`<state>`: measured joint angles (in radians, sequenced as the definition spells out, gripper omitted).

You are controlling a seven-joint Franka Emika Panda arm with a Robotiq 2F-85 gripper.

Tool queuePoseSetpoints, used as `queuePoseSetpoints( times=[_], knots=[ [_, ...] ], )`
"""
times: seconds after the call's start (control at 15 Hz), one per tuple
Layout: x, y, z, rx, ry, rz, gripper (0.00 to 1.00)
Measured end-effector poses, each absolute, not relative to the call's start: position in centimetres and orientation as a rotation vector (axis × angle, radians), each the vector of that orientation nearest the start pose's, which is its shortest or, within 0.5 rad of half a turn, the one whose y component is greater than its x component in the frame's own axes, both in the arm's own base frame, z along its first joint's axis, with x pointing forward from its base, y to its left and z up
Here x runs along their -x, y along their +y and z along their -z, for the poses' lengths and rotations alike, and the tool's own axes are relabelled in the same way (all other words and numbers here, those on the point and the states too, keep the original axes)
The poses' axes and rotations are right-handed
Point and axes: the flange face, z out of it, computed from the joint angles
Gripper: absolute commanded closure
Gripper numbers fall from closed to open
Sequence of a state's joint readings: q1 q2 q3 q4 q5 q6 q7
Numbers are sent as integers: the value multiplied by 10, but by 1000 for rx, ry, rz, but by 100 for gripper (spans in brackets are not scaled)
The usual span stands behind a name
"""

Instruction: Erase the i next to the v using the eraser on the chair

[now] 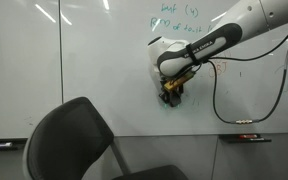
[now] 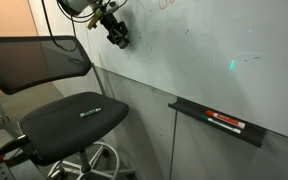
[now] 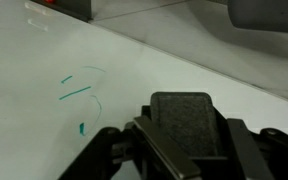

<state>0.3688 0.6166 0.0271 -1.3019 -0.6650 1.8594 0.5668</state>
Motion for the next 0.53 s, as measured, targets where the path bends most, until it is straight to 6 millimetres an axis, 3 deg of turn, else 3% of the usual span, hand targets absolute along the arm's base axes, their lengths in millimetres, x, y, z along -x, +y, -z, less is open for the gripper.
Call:
queuePoseSetpoints(
  times=[0.53],
  knots=[
    [-695,228,-379,-2531,-119,-281,68]
  ],
)
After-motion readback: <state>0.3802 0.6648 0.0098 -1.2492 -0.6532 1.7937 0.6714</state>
